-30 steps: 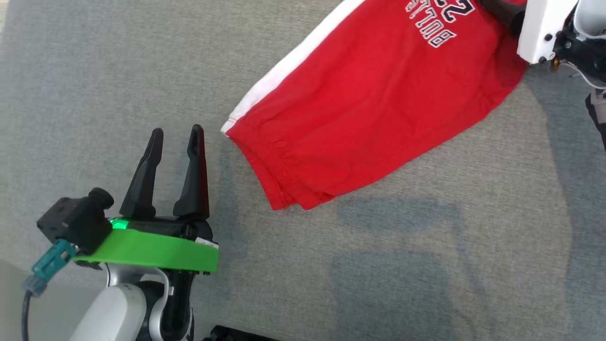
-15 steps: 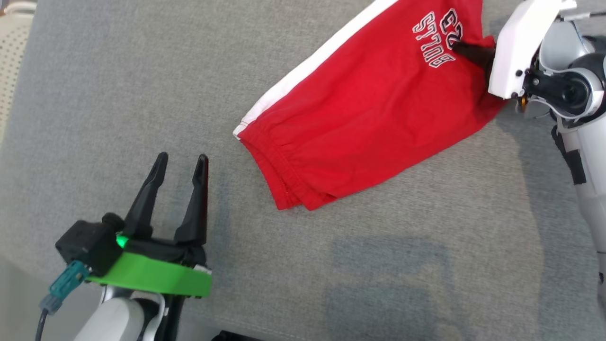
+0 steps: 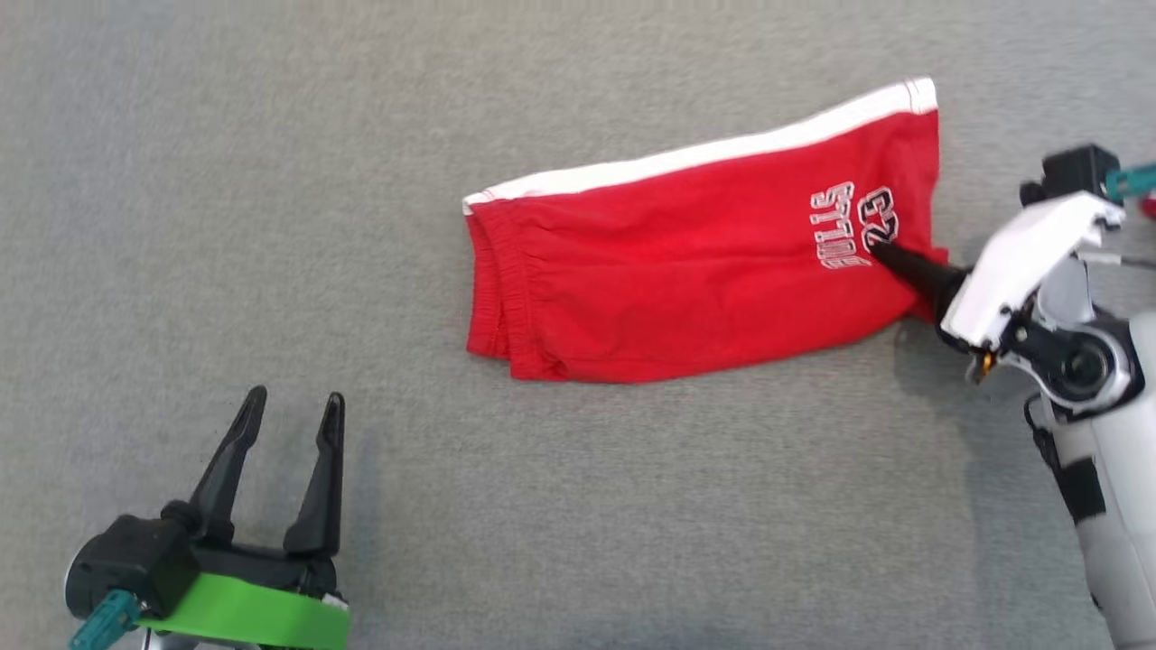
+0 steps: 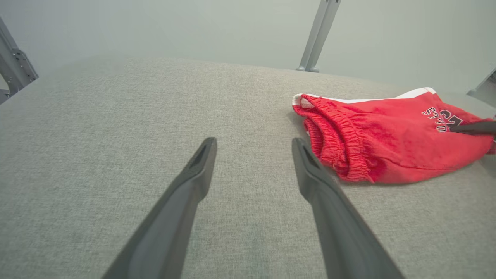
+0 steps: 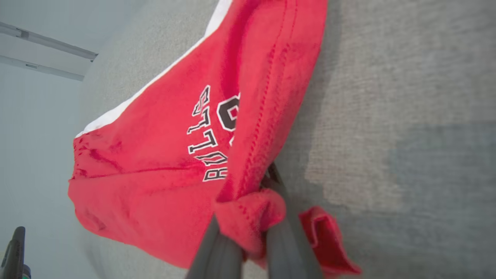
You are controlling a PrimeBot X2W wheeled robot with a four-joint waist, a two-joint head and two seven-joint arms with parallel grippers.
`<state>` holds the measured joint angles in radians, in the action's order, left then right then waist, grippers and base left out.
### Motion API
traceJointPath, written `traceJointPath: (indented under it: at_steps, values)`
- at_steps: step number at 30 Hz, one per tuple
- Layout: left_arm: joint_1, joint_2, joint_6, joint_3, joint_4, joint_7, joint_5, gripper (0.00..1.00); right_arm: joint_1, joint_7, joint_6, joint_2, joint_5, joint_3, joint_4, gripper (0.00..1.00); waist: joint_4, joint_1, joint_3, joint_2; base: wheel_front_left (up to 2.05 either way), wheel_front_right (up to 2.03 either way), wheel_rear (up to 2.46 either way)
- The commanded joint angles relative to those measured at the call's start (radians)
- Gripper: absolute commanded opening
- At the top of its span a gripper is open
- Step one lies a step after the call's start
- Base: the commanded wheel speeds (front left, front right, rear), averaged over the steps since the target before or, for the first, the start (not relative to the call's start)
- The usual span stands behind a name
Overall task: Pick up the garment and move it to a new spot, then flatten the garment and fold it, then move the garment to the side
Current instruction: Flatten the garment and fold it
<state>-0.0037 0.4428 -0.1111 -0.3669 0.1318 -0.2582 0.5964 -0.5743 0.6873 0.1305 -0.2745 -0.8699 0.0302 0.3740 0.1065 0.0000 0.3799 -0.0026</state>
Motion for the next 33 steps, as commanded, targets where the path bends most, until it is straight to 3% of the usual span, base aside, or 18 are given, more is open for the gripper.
traceJointPath:
  at_steps: [1, 2, 13, 22, 29, 33]
  values:
    - [0.013, 0.001, 0.004, 0.009, -0.003, -0.009, -0.012, 1.0, 0.02, -0.012, 0.0, -0.002, -0.008, -0.007, -0.003, 0.0, -0.103, 0.0, -0.103, 0.0026, 0.0, 0.0, 0.0]
    - [0.029, -0.025, 0.021, 0.025, -0.015, -0.008, -0.025, 1.0, 0.073, -0.048, 0.0, -0.002, -0.033, -0.024, -0.008, 0.0, -0.115, 0.0, -0.121, 0.0026, 0.0, 0.0, 0.0]
    - [0.05, -0.084, 0.133, 0.099, -0.132, -0.007, -0.137, 1.0, 0.267, -0.22, 0.0, -0.07, -0.073, -0.114, 0.023, 0.0, -0.108, 0.0, -0.184, 0.0026, 0.0, 0.0, 0.0]
    - [0.033, -0.153, 0.192, 0.177, -0.195, -0.007, -0.197, 1.0, 0.255, -0.289, 0.0, -0.105, -0.047, -0.166, 0.091, 0.0, -0.069, 0.0, -0.191, 0.0026, 0.0, 0.0, 0.0]
    - [0.006, -0.203, 0.223, 0.204, -0.224, -0.007, -0.224, 1.0, 0.183, -0.288, 0.0, -0.058, -0.056, -0.096, -0.026, 0.0, -0.032, 0.0, -0.178, 0.0026, 0.0, 0.0, 0.0]
    - [-0.019, -0.235, 0.236, 0.185, -0.246, -0.007, -0.24, 1.0, 0.138, -0.233, 0.0, 0.01, -0.001, 0.014, -0.113, 0.0, -0.015, 0.0, -0.163, 0.0026, 0.0, 0.0, 0.0]
